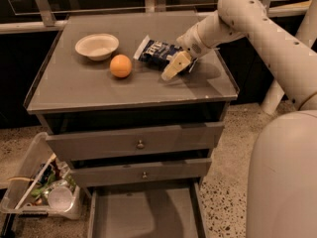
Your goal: Place blue chip bag into bottom drawer
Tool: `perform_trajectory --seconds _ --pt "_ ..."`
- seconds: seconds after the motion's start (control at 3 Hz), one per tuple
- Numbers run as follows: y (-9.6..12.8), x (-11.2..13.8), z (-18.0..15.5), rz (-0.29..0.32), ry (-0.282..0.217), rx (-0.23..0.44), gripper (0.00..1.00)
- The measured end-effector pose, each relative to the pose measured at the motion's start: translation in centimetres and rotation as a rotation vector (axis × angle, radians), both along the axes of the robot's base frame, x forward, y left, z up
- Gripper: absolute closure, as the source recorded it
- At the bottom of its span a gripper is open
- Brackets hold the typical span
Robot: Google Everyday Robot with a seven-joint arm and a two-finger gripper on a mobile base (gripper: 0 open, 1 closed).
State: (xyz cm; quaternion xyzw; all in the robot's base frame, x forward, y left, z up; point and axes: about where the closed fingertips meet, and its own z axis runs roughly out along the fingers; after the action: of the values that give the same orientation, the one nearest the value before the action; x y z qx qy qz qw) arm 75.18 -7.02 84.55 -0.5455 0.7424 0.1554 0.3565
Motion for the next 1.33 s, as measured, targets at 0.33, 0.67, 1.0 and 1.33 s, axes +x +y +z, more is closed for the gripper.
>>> perform_trajectory --seconds 0.33,0.67,1.0,1.33 --pt "-0.02 0.01 -0.11 0.000 0.003 0.000 0.18" --pt "-0.01 0.01 -0.12 0.000 0.003 0.000 0.41" --pt "-0.01 0.01 -0.12 0.000 0.003 0.000 0.64" --pt "-0.01 0.01 -0.12 0.000 0.003 0.000 0.87"
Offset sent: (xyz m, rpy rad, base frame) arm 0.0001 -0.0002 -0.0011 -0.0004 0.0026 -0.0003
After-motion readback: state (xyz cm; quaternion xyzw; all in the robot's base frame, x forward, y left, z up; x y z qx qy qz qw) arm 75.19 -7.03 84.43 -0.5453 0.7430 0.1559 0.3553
